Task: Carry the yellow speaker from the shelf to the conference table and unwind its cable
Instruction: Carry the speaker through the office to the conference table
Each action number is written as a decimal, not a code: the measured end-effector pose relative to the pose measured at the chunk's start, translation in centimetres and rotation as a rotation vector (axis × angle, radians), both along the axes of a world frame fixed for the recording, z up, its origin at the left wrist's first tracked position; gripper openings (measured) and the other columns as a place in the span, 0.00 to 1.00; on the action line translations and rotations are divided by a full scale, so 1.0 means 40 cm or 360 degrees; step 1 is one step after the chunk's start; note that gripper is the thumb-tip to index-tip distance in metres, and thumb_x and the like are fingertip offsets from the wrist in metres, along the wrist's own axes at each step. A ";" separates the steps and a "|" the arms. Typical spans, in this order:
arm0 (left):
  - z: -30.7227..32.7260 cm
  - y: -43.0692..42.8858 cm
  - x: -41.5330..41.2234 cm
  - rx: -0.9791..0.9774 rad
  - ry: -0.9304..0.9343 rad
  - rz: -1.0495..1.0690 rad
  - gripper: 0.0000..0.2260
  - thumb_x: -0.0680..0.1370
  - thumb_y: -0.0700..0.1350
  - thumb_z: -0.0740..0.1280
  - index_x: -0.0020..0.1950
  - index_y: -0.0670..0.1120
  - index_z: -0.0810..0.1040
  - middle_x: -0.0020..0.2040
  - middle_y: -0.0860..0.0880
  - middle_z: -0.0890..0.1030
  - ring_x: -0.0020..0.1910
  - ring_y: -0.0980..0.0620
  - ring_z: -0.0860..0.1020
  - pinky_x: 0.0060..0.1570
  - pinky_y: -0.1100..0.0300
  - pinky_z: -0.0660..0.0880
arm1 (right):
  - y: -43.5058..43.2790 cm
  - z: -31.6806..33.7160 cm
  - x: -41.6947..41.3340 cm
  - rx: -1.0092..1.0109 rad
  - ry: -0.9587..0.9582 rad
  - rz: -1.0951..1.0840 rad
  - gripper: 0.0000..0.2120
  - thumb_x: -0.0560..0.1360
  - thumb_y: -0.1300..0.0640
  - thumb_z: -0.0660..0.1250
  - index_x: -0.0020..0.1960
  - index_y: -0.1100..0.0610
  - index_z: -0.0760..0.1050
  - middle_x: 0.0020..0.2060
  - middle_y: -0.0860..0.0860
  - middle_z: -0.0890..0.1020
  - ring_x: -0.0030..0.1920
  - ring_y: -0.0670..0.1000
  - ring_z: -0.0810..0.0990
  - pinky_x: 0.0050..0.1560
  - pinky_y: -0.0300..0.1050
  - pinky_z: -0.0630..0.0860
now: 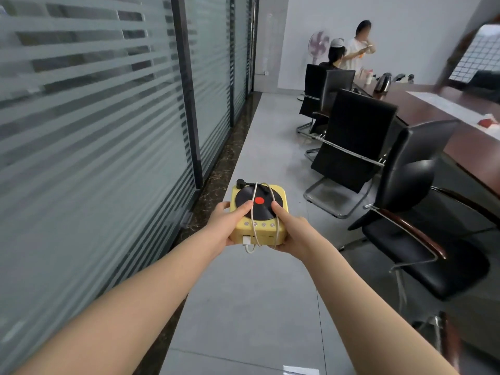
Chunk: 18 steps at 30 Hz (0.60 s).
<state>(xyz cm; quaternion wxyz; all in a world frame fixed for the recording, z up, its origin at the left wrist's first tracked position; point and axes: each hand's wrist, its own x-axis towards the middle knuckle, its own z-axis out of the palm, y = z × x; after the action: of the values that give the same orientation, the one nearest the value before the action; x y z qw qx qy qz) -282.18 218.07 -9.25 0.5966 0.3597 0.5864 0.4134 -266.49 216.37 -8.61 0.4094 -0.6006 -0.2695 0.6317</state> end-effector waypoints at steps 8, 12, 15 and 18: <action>0.008 0.308 -0.028 -0.0019 -0.0002 -0.0071 0.29 0.72 0.53 0.72 0.69 0.49 0.67 0.59 0.44 0.79 0.53 0.44 0.80 0.53 0.44 0.79 | 0.301 -0.005 -0.030 0.0001 -0.0029 -0.0093 0.31 0.69 0.43 0.73 0.61 0.63 0.72 0.51 0.59 0.83 0.47 0.58 0.83 0.40 0.50 0.81; 0.006 0.421 -0.035 -0.0025 0.0028 -0.0100 0.30 0.71 0.54 0.72 0.69 0.50 0.67 0.58 0.45 0.79 0.52 0.45 0.81 0.51 0.44 0.80 | 0.417 -0.024 -0.037 -0.0009 -0.0053 -0.0113 0.32 0.67 0.41 0.73 0.60 0.63 0.73 0.51 0.59 0.83 0.47 0.58 0.84 0.42 0.51 0.82; 0.001 0.508 -0.032 -0.0032 0.0020 -0.0091 0.29 0.72 0.53 0.72 0.70 0.50 0.67 0.58 0.45 0.79 0.51 0.45 0.81 0.50 0.45 0.80 | 0.504 -0.035 -0.034 -0.0018 -0.0095 -0.0118 0.32 0.66 0.40 0.73 0.59 0.63 0.74 0.50 0.59 0.83 0.48 0.59 0.84 0.49 0.55 0.82; -0.009 0.604 -0.019 -0.0052 -0.0039 -0.0090 0.28 0.73 0.53 0.72 0.70 0.49 0.67 0.58 0.45 0.79 0.51 0.45 0.81 0.51 0.45 0.80 | 0.607 -0.038 -0.025 -0.0020 -0.0150 -0.0129 0.31 0.66 0.40 0.73 0.58 0.63 0.73 0.50 0.59 0.83 0.48 0.59 0.84 0.49 0.56 0.82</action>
<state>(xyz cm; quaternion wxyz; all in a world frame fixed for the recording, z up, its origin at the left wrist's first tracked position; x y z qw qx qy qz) -282.95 242.25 -9.61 0.6209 0.3612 0.5754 0.3911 -267.50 240.63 -10.14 0.4176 -0.6427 -0.2600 0.5873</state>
